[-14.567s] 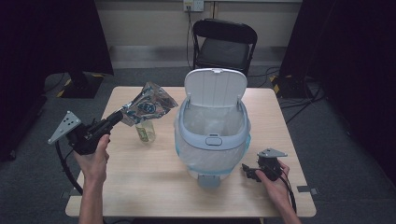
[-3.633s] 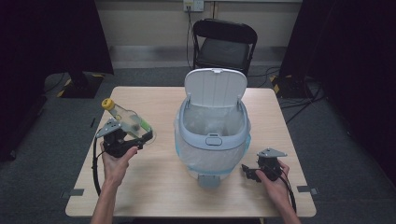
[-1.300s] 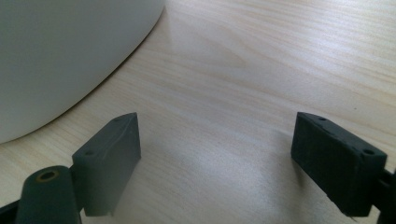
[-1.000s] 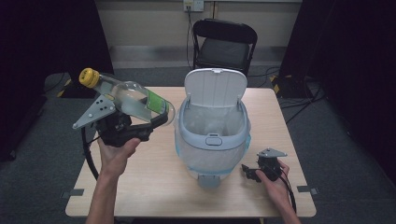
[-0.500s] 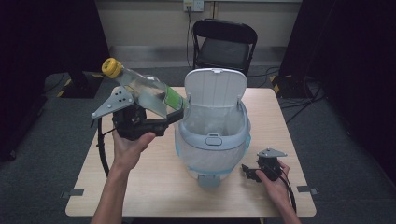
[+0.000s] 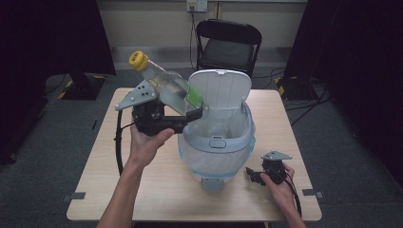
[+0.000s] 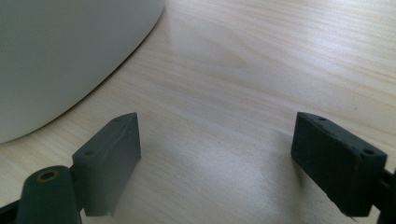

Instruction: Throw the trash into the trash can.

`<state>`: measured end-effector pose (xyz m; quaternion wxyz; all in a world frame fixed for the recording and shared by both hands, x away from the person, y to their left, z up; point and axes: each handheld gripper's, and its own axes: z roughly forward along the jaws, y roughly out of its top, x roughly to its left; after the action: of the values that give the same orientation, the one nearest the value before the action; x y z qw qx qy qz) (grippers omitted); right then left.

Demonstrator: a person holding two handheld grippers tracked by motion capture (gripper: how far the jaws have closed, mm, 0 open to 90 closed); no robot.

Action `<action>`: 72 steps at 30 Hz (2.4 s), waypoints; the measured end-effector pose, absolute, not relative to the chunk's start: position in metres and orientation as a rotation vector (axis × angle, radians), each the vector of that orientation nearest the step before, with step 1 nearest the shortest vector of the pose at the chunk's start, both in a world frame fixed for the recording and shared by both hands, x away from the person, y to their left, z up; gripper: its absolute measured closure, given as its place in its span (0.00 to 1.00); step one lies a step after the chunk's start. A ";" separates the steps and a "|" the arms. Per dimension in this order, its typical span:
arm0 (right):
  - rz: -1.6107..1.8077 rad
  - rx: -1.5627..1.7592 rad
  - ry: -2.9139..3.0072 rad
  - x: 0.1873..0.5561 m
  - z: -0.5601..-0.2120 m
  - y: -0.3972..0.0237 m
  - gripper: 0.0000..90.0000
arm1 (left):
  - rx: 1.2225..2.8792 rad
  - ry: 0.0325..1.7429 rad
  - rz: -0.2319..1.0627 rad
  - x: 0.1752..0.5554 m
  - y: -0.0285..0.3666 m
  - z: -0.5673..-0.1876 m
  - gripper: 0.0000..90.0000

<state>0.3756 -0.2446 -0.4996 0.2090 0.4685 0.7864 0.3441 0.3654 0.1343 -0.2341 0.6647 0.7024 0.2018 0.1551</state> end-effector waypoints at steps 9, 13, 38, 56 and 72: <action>0.957 1.303 2.187 0.376 -0.500 -0.245 0.16 | 1.630 0.450 0.329 0.375 0.118 -0.238 0.31; 0.957 1.303 2.188 0.376 -0.500 -0.245 0.16 | 1.653 0.455 0.319 0.380 0.111 -0.240 0.31; 0.957 1.302 2.188 0.376 -0.500 -0.245 0.16 | 1.723 0.452 0.289 0.396 0.097 -0.241 0.30; 0.952 1.301 2.187 0.375 -0.500 -0.244 0.15 | 1.632 0.450 0.275 0.393 0.111 -0.234 0.34; 0.957 1.304 2.189 0.376 -0.500 -0.244 0.15 | 1.627 0.495 0.305 0.397 0.137 -0.242 0.37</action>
<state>0.3756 -0.2439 -0.4998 0.2085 0.4686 0.7865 0.3440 0.3969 0.1366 -0.2417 0.6493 0.7161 0.2178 0.1343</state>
